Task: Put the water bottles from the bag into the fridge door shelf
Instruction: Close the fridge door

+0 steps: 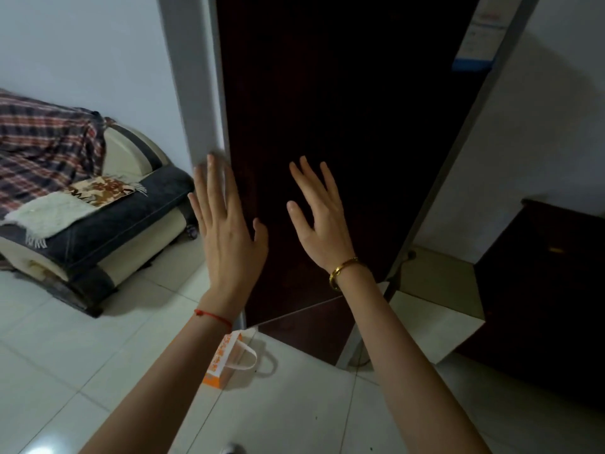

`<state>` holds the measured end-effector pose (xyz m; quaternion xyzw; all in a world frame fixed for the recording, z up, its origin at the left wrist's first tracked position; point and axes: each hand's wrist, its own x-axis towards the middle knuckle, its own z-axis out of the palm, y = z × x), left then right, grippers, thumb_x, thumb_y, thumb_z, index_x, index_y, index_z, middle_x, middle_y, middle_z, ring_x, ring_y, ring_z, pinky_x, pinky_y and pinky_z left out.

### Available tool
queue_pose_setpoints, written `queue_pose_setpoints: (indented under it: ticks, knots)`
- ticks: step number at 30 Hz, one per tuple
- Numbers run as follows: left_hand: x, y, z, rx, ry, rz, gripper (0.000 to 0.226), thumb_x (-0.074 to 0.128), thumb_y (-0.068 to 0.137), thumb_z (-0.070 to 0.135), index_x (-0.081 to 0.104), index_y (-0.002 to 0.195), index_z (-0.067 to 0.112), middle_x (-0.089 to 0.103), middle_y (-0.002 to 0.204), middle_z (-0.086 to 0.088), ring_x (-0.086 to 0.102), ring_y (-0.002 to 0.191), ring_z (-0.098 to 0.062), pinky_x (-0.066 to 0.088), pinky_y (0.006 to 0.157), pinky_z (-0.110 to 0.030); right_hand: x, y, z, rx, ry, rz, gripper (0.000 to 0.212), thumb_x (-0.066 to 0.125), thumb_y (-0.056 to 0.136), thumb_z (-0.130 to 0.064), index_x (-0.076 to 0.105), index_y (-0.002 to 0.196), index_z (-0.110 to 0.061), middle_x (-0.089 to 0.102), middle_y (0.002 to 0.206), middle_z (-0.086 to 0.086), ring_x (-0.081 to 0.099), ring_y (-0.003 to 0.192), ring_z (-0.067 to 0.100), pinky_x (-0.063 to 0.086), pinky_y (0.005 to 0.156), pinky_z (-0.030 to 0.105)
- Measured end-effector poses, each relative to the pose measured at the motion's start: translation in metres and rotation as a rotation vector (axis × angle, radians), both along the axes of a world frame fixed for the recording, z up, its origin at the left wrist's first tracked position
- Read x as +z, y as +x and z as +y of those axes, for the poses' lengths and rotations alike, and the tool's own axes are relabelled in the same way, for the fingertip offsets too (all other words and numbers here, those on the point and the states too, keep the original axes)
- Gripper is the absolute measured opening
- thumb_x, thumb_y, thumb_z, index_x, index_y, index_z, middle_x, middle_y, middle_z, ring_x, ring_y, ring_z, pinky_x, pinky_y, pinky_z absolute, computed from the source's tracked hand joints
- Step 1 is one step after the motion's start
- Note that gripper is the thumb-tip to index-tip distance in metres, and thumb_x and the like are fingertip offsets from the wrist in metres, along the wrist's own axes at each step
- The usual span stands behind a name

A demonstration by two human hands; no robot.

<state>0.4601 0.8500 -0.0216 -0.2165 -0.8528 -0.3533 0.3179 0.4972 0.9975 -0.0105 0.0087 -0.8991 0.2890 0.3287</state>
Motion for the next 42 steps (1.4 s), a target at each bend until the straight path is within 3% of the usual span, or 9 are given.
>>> queue_pose_setpoints:
  ticks: [6,11,18,37,42]
  knots:
    - [-0.004,-0.043,0.011,-0.052,-0.034,-0.006,0.084,0.053,0.085,0.011,0.012,0.158,0.008,0.002,0.168,-0.013,-0.004,0.156,-0.032,0.004,0.126,-0.052,-0.005,-0.044,0.010,-0.025,0.086,-0.025,0.056,0.043,0.102,-0.026,0.024,0.154,-0.023,0.014,0.165,-0.005,-0.003,0.154,0.020,0.001,0.125,0.045]
    - [-0.008,-0.078,0.026,-0.073,-0.004,-0.043,0.083,0.055,0.085,0.008,0.014,0.158,0.010,0.002,0.168,-0.013,-0.002,0.156,-0.029,-0.007,0.125,-0.036,-0.010,-0.079,0.018,-0.057,0.160,0.000,0.057,0.043,0.101,-0.025,0.023,0.155,-0.020,0.013,0.165,-0.001,0.000,0.154,0.024,0.003,0.125,0.048]
    - [-0.010,-0.133,0.049,-0.132,0.038,-0.067,0.079,0.053,0.085,0.006,0.019,0.157,0.009,0.003,0.167,-0.018,0.002,0.155,-0.034,0.017,0.122,-0.058,-0.017,-0.122,0.040,-0.167,0.267,-0.010,0.063,0.046,0.100,-0.026,0.018,0.156,-0.020,0.007,0.166,0.000,0.000,0.154,0.025,0.006,0.125,0.051]
    - [-0.026,-0.271,0.123,-0.279,0.050,-0.064,0.078,0.046,0.086,0.010,0.014,0.157,0.007,0.004,0.165,-0.023,0.021,0.150,-0.040,0.032,0.115,-0.060,-0.041,-0.222,0.090,-0.508,0.366,-0.039,0.062,0.045,0.099,-0.029,0.021,0.155,-0.018,0.012,0.165,0.002,0.001,0.154,0.025,0.005,0.123,0.056]
    - [-0.029,-0.288,0.145,-0.334,0.048,-0.090,0.076,0.047,0.086,0.008,0.017,0.157,0.006,0.003,0.165,-0.022,0.008,0.154,-0.037,0.021,0.120,-0.060,-0.049,-0.240,0.106,-0.594,0.406,-0.071,0.062,0.044,0.099,-0.030,0.020,0.156,-0.020,0.012,0.165,0.001,0.002,0.153,0.024,0.004,0.123,0.057]
